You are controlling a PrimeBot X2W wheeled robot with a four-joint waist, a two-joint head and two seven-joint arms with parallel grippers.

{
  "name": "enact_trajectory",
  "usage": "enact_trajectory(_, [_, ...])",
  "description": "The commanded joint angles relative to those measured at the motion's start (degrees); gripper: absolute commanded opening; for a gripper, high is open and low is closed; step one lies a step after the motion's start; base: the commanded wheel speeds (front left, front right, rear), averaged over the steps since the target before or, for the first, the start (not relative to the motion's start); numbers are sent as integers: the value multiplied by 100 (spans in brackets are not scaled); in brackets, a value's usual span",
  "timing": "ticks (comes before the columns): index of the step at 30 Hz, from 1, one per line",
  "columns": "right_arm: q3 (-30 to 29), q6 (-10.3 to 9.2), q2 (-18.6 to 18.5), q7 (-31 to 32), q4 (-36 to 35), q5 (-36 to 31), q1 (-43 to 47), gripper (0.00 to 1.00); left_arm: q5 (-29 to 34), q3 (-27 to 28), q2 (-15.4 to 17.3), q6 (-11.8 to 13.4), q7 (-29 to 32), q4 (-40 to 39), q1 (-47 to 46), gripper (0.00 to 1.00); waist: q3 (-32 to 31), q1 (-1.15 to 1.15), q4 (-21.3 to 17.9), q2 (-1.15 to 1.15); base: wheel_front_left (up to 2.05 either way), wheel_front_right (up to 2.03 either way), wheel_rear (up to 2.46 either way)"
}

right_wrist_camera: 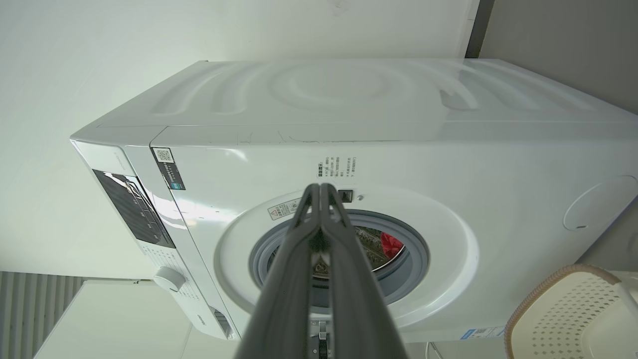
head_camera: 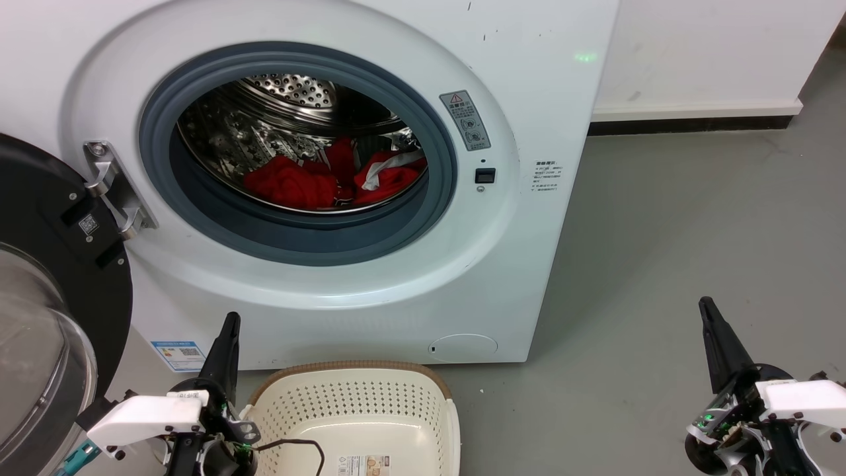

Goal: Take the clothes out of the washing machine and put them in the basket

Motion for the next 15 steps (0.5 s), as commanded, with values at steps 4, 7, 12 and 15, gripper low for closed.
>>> enact_trajectory(4, [0, -2, 21, 0, 8, -28, -80, 0, -10, 16, -12, -25, 22, -5, -32, 0, 0, 0, 0, 0, 0, 0, 0])
enact_trajectory(7, [0, -2, 21, 0, 8, -27, -80, 0, -10, 16, -12, -25, 22, -5, -32, 0, 0, 0, 0, 0, 0, 0, 0])
enact_trajectory(12, [0, -2, 21, 0, 8, -27, -80, 0, -10, 16, -12, -25, 22, -5, -32, 0, 0, 0, 0, 0, 0, 0, 0])
enact_trajectory(15, [0, -2, 21, 1, 8, -27, -80, 0, -10, 16, -12, -25, 22, -6, -32, 0, 0, 0, 0, 0, 0, 0, 0])
